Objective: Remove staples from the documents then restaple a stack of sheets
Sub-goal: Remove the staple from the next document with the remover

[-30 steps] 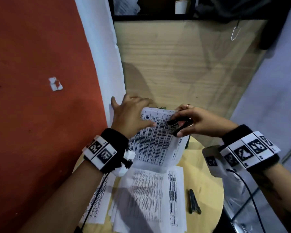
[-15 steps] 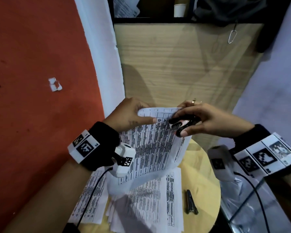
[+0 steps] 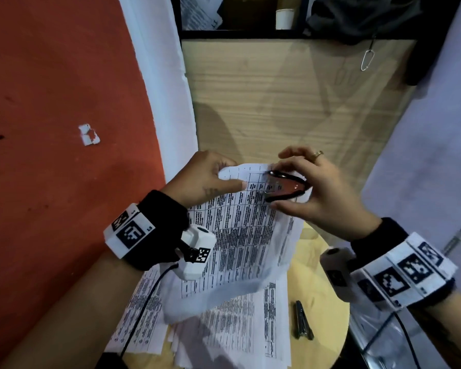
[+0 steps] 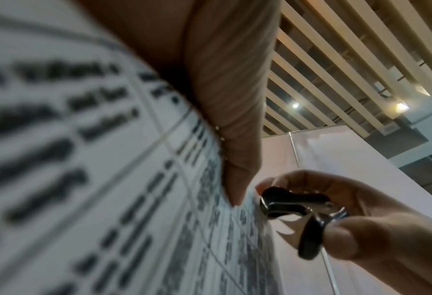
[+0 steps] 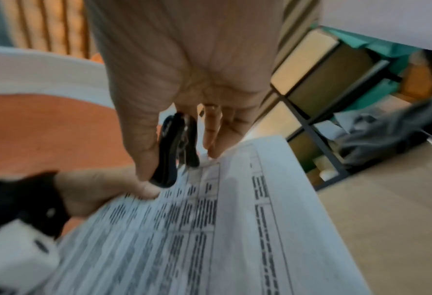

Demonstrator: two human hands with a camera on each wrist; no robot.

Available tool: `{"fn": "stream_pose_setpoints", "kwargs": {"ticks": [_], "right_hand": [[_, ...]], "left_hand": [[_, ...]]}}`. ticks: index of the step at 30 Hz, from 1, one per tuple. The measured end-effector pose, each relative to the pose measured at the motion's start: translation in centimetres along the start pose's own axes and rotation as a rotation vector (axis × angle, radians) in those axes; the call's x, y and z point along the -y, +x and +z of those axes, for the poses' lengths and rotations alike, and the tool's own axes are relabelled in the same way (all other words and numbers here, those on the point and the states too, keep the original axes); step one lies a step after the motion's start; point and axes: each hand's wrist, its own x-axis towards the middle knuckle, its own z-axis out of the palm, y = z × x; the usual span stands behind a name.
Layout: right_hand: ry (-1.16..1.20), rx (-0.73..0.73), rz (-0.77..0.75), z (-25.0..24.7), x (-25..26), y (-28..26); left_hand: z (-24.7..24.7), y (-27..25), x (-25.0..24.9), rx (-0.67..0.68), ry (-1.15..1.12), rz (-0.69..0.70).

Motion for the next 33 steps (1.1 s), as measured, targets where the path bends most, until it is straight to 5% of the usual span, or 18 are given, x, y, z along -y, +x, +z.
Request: {"fn": "stream_pose_setpoints", "kwargs": {"ticks": [3, 9, 33], "right_hand": [[-0.229, -0.053, -0.149, 0.8, 1.3, 0.0], [-0.298, -0.092, -0.259, 1.6, 2.2, 0.5], [-0.42, 0.01, -0.36, 2.0, 1.4, 1.3]], "left_hand": [[0.0, 0.1, -0.6, 0.017, -0.021, -0.016], [0.2, 0.1, -1.0, 0.017, -0.075, -0.054], [0.5, 0.0, -1.0, 0.099, -0.274, -0.145]]}}
